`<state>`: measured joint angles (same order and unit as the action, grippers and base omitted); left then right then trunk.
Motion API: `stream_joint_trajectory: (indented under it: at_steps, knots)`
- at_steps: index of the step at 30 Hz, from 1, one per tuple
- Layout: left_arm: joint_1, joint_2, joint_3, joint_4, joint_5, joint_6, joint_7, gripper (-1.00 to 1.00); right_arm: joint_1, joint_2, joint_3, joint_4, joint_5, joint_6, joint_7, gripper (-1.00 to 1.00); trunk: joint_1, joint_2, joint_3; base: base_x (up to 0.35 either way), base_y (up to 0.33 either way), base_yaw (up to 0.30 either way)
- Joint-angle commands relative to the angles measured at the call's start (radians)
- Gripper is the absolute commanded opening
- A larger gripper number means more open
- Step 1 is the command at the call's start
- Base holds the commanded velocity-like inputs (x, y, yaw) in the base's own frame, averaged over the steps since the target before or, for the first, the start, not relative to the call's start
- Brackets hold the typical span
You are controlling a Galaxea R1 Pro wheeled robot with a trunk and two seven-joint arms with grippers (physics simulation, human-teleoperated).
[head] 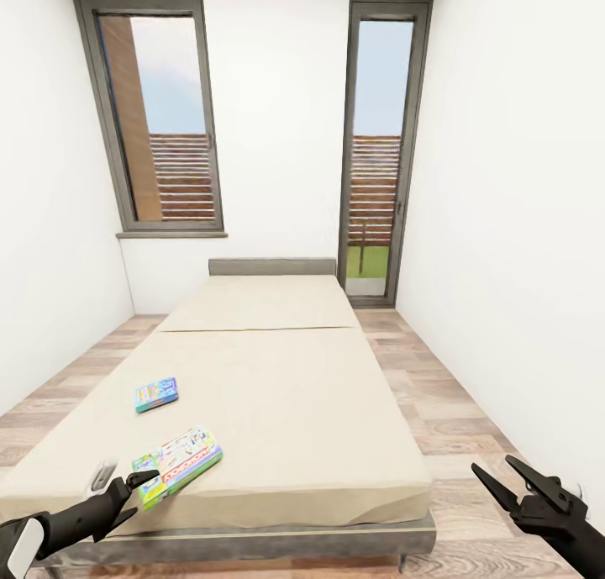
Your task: Put all the toys in the child's room - the three board games (two on the bed and one on the table), the two jigsaw puzzles on the table, and the tennis ball on the table - inside the toy box on the table in the child's room.
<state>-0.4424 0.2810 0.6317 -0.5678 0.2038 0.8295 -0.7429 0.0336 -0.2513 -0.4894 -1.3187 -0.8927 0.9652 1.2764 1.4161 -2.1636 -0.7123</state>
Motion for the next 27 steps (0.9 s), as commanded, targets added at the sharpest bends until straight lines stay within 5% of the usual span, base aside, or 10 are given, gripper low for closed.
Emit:
stream_joint_trajectory:
  at_steps: [1, 14, 27]
  knots:
    - [-0.001, 0.000, 0.003, 0.000, -0.001, 0.005, -0.003, 1.00, 0.000, 0.000, 0.000, -0.001, -0.003, 0.006, 0.000, 1.00, 0.004, -0.007, -0.004, 0.000, 0.000, 0.000]
    - [-0.001, 0.000, 0.004, 0.000, -0.001, 0.005, -0.003, 1.00, 0.000, 0.002, 0.000, -0.001, -0.003, 0.005, 0.000, 1.00, 0.023, -0.042, -0.020, 0.000, 0.000, 0.000]
    - [-0.001, 0.000, 0.003, 0.000, -0.001, 0.005, -0.003, 1.00, 0.000, 0.003, 0.000, 0.000, -0.003, 0.005, 0.000, 1.00, 0.069, -0.126, -0.057, 0.000, 0.000, 0.000]
